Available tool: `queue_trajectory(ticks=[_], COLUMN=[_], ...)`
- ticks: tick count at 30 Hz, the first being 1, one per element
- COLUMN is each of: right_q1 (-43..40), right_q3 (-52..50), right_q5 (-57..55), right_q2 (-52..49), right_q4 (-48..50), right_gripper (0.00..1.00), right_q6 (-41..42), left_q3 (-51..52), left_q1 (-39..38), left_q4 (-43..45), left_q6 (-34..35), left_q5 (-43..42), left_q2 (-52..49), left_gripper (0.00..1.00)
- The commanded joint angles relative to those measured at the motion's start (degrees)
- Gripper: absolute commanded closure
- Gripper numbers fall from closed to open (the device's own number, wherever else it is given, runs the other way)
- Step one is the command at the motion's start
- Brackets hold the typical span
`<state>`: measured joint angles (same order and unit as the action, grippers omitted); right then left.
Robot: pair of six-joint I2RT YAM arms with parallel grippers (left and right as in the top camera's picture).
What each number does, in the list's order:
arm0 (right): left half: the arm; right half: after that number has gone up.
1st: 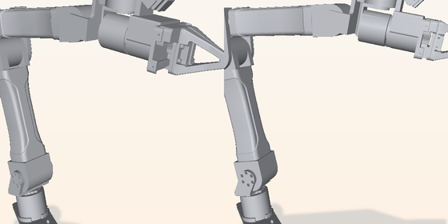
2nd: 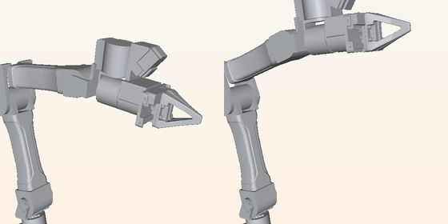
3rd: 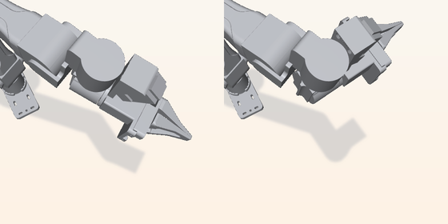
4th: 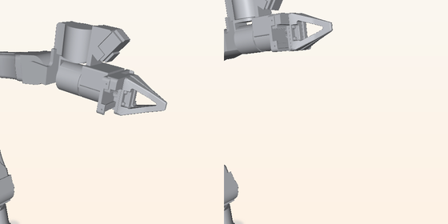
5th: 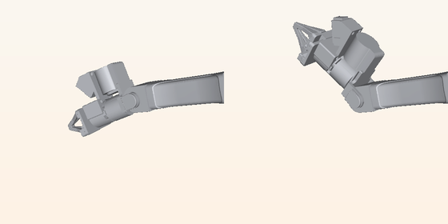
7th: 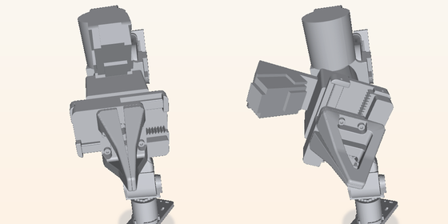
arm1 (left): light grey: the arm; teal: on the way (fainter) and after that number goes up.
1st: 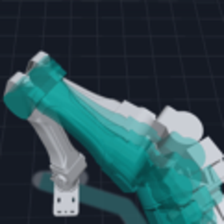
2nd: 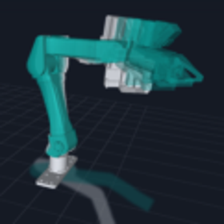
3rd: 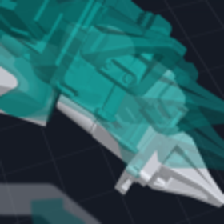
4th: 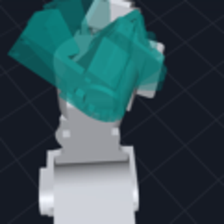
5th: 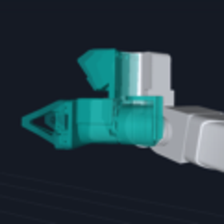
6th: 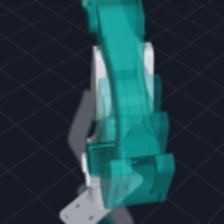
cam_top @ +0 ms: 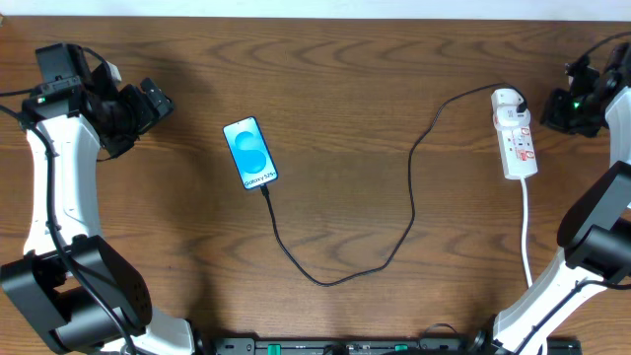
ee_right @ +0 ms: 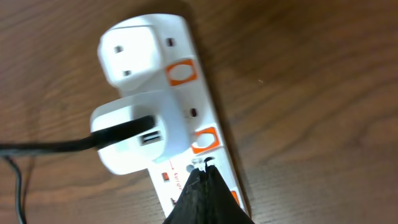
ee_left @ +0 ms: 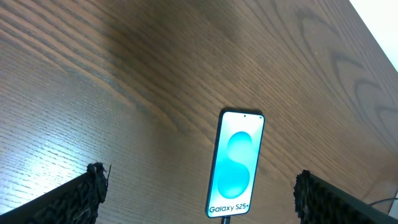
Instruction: Plug charger to phone and switch on socket
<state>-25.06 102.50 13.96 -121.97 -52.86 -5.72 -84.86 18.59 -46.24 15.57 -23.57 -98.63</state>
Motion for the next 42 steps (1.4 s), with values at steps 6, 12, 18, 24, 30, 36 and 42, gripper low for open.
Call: queue_trajectory(ticks=[6,12,18,24,30,36,42], right_q1=[-0.17,-0.48,-3.28,-4.55,-4.94,-7.32,-9.16], right_q3=[-2.38,-3.63,-4.59,-4.79,-4.79,-4.79,-4.79], right_q5=[1.44,3.56,12.85,17.46,23.06,27.3,28.37], right_q2=[-0.46,-0.52,-1.53,-4.11,-5.81,-5.88,-5.99], right_q4=[1.88,3.41,5.53,5.38,5.53,5.9,5.11], right_gripper=[0.99,0.99,0.99,0.99,0.99,0.99,0.99], right_q6=[9.07,-5.92,-2.91,-3.93,-4.83,0.55,6.23], left_q3=[0.11,0.11,0.11,0.11,0.11,0.11,0.11], left_q1=[-0.02,-0.02,-0.02,-0.02,-0.02,-0.02,-0.02], left_q4=[-0.17,-0.17,-0.17,-0.17,-0.2,-0.17,-0.17], left_q6=[-0.74,-0.74,-0.74,-0.74,-0.74,-0.74,-0.74], left_q5=[0.96,0.96,0.96,0.96,0.96,0.96,0.96], left_q2=[0.59,0.59,0.59,0.59,0.59,0.59,0.59], left_gripper=[0.02,0.02,0.02,0.02,0.02,0.02,0.02])
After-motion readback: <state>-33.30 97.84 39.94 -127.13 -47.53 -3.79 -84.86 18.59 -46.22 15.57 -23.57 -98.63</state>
